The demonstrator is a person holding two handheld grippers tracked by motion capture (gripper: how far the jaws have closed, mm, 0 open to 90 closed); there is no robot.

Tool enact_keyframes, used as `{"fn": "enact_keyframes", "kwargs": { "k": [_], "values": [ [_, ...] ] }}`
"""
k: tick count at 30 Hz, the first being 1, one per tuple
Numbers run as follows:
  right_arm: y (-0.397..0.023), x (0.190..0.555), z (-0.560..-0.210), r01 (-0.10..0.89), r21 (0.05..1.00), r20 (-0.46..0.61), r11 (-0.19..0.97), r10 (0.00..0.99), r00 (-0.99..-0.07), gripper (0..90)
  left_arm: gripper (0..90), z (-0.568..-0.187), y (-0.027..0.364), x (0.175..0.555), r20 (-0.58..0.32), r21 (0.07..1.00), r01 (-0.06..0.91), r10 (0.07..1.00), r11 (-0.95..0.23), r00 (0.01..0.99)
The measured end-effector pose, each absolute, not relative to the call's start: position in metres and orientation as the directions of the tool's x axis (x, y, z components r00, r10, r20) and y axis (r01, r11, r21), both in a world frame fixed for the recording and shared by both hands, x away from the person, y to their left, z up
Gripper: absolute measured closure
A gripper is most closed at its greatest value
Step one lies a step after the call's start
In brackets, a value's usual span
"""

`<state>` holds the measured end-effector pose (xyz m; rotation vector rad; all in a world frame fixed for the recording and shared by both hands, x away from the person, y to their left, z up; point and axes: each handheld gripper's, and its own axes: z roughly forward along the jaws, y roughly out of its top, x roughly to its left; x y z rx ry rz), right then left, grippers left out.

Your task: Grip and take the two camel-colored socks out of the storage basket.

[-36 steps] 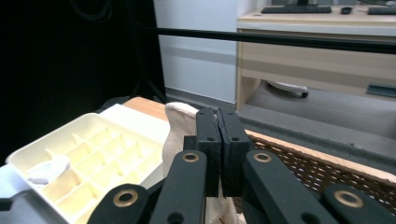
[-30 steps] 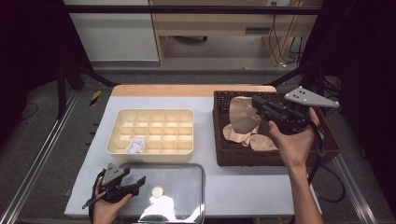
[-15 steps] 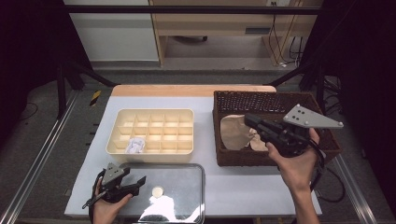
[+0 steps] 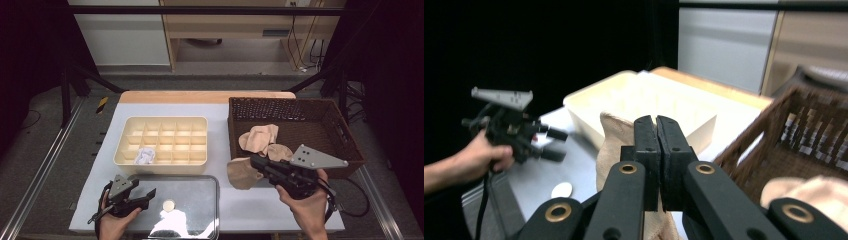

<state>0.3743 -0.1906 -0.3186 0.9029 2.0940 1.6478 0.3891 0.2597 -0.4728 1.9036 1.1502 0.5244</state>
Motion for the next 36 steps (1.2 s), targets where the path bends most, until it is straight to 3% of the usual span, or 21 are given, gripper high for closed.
{"fn": "enact_keyframes", "kwargs": {
  "k": [16,21,29,36],
  "values": [
    [-0.194,0.378,-0.424,0.505,0.841,0.235,0.195,0.709,-0.665,88.9,26.6,-0.472,0.260,0.389,-0.058,0.823,0.517,0.871,-0.235,0.489],
    [-0.194,0.386,-0.456,0.550,0.801,0.210,0.237,0.749,-0.629,88.6,26.7,-0.472,0.261,0.389,-0.060,0.823,0.518,0.870,-0.235,0.490],
    [-0.190,0.393,-0.474,0.563,0.772,0.143,0.293,0.784,-0.604,86.8,26.6,-0.471,0.261,0.388,-0.061,0.824,0.515,0.868,-0.235,0.493],
    [-0.191,0.392,-0.473,0.551,0.781,0.130,0.293,0.787,-0.603,78.0,26.5,-0.472,0.261,0.389,-0.065,0.822,0.520,0.869,-0.233,0.491]
  ]
}}
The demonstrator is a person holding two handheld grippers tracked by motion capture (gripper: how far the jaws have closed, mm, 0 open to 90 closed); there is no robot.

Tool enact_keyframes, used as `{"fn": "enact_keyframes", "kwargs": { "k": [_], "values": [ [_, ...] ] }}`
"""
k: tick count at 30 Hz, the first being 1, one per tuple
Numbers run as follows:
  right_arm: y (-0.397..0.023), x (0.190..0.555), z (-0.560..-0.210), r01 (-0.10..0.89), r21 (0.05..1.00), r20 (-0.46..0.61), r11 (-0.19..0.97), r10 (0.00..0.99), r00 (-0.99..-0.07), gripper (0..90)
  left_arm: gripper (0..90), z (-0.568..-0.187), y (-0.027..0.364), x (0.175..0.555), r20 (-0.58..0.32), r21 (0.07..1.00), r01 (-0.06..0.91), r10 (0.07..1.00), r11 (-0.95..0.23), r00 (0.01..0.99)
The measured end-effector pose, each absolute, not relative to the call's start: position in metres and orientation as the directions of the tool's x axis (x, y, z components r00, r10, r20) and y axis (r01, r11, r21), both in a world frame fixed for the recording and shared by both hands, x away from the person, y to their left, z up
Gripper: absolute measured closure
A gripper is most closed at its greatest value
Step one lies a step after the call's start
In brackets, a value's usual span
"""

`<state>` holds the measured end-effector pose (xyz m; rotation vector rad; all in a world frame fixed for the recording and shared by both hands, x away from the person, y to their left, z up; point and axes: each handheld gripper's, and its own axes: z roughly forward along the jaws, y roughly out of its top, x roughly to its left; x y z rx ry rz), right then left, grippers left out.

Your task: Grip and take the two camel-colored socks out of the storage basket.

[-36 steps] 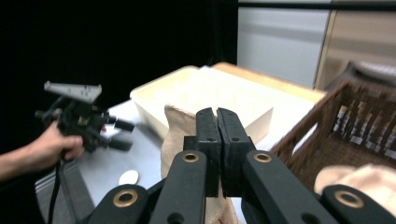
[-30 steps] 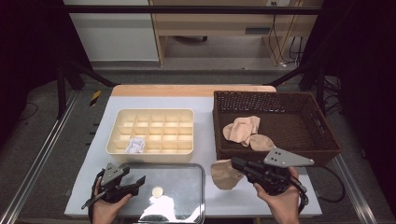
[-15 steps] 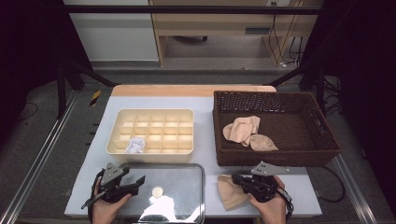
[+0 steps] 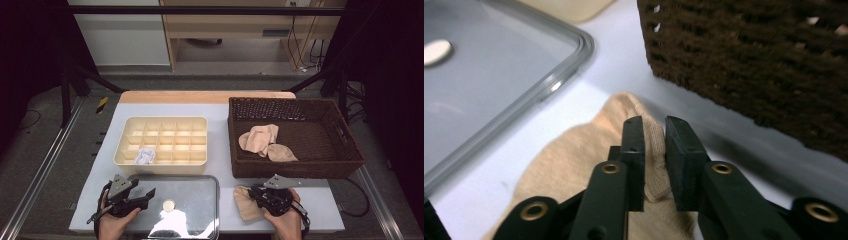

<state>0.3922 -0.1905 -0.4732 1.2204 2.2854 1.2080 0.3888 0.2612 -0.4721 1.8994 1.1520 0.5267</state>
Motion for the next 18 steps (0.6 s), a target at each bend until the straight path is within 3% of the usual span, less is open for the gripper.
{"fn": "enact_keyframes", "kwargs": {
  "k": [5,18],
  "values": [
    [-0.195,0.390,-0.461,0.514,0.818,0.120,0.259,0.796,-0.593,73.2,26.4,-0.473,0.262,0.389,-0.068,0.821,0.523,0.870,-0.230,0.488],
    [-0.224,0.382,-0.417,0.440,0.888,0.140,0.137,0.830,-0.540,71.7,26.0,-0.475,0.263,0.392,-0.086,0.815,0.537,0.870,-0.219,0.485]
  ]
}}
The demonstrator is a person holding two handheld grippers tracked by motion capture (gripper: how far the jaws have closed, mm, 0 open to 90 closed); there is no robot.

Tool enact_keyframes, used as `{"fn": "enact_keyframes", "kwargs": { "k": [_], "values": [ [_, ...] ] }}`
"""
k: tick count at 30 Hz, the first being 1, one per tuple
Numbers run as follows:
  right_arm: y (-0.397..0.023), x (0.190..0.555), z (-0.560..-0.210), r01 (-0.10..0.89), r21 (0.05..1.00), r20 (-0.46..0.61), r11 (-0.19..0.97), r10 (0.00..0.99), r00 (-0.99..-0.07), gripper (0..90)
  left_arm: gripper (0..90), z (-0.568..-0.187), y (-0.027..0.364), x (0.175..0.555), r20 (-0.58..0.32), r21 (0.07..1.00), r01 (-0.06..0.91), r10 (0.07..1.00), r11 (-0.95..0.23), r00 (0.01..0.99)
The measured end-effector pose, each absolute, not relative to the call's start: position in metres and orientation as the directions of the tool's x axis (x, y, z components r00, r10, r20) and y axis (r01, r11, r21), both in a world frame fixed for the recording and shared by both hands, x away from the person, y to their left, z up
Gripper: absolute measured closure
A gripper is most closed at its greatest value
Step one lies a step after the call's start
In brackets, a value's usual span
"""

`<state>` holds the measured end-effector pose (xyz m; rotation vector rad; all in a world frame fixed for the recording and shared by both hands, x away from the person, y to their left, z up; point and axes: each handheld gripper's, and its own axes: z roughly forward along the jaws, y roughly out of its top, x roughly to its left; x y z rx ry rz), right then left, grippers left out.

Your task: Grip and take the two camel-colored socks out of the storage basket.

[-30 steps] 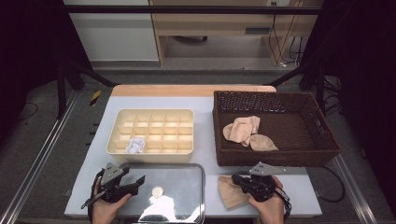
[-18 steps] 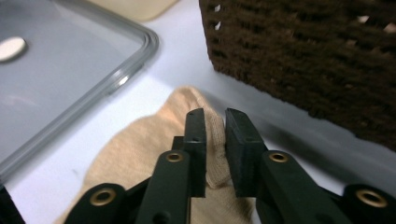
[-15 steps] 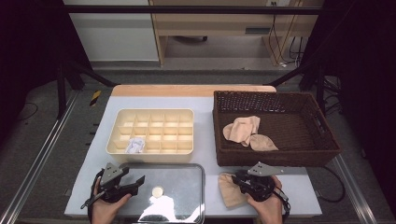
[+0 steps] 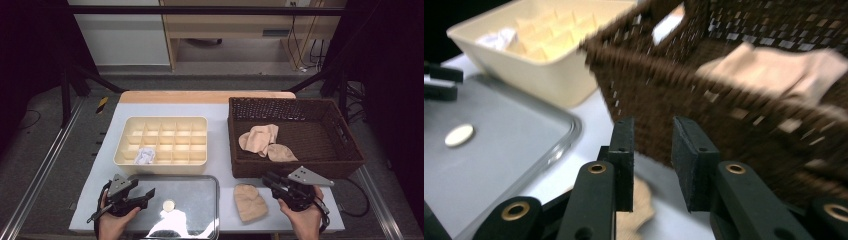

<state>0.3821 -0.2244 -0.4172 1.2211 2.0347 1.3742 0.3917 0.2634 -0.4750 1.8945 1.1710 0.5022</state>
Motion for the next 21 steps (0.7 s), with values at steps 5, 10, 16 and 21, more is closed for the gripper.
{"fn": "enact_keyframes", "kwargs": {
  "k": [5,10,16,21],
  "values": [
    [-0.235,0.388,-0.390,0.399,0.911,0.132,0.101,0.847,-0.515,71.3,26.0,-0.476,0.263,0.392,-0.089,0.812,0.541,0.869,-0.220,0.487],
    [-0.240,0.406,-0.363,0.384,0.918,0.114,0.098,0.862,-0.493,70.5,25.9,-0.476,0.261,0.391,-0.084,0.812,0.538,0.866,-0.227,0.493],
    [-0.244,0.440,-0.346,0.403,0.910,0.110,0.091,0.887,-0.449,68.9,25.9,-0.477,0.262,0.392,-0.083,0.810,0.541,0.868,-0.228,0.490],
    [-0.246,0.471,-0.340,0.430,0.897,0.097,0.100,0.906,-0.413,66.5,25.9,-0.476,0.263,0.392,-0.076,0.812,0.536,0.868,-0.233,0.491]
  ]
}}
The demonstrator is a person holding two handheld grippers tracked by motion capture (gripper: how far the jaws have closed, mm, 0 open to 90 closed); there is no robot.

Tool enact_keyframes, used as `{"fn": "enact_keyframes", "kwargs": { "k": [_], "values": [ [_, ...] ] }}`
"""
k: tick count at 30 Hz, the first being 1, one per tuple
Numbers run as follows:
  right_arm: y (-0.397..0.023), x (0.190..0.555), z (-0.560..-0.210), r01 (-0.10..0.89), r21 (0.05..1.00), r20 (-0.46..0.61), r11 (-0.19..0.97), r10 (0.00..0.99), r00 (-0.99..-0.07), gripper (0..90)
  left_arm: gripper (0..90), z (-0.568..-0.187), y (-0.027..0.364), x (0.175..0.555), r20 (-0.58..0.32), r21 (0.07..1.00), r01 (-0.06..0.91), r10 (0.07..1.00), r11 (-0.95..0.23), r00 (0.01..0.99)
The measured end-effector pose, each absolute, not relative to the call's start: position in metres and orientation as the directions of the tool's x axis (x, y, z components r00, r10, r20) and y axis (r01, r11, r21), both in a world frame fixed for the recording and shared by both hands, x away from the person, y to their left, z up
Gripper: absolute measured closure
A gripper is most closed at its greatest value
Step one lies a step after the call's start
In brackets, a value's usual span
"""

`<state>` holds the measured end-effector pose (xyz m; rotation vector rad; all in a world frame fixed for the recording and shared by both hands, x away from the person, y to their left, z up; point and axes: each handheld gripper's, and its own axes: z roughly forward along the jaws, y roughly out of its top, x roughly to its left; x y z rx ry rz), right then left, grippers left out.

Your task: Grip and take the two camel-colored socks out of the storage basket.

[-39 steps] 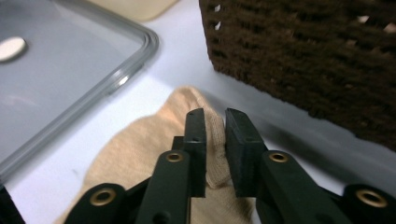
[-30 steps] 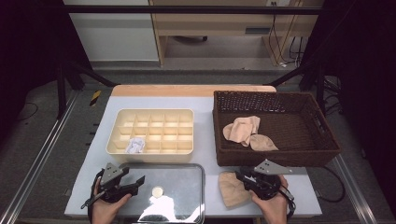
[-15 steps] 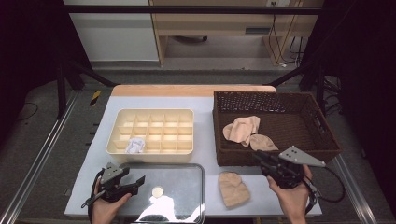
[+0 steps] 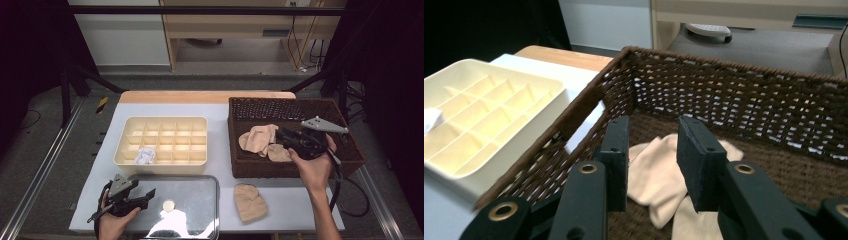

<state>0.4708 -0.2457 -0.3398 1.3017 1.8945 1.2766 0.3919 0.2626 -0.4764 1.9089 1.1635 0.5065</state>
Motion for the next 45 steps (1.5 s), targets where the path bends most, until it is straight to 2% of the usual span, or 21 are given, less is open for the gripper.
{"fn": "enact_keyframes", "kwargs": {
  "k": [11,19,30,37,45],
  "values": [
    [-0.246,0.536,-0.348,0.495,0.856,0.047,0.151,0.930,-0.365,60.0,25.9,-0.476,0.263,0.392,-0.061,0.813,0.530,0.869,-0.241,0.490],
    [-0.249,0.564,-0.370,0.560,0.813,0.055,0.157,0.938,-0.342,56.7,25.8,-0.475,0.263,0.392,-0.059,0.814,0.528,0.869,-0.244,0.492],
    [-0.252,0.580,-0.396,0.634,0.752,0.061,0.177,0.940,-0.334,58.0,25.9,-0.475,0.262,0.391,-0.058,0.815,0.525,0.867,-0.246,0.496],
    [-0.259,0.583,-0.411,0.697,0.685,0.035,0.212,0.946,-0.323,58.9,25.9,-0.475,0.262,0.391,-0.056,0.813,0.526,0.867,-0.248,0.495],
    [-0.265,0.582,-0.423,0.755,0.615,0.057,0.228,0.942,-0.331,58.3,25.8,-0.476,0.262,0.391,-0.056,0.814,0.526,0.867,-0.248,0.495]
  ]
}}
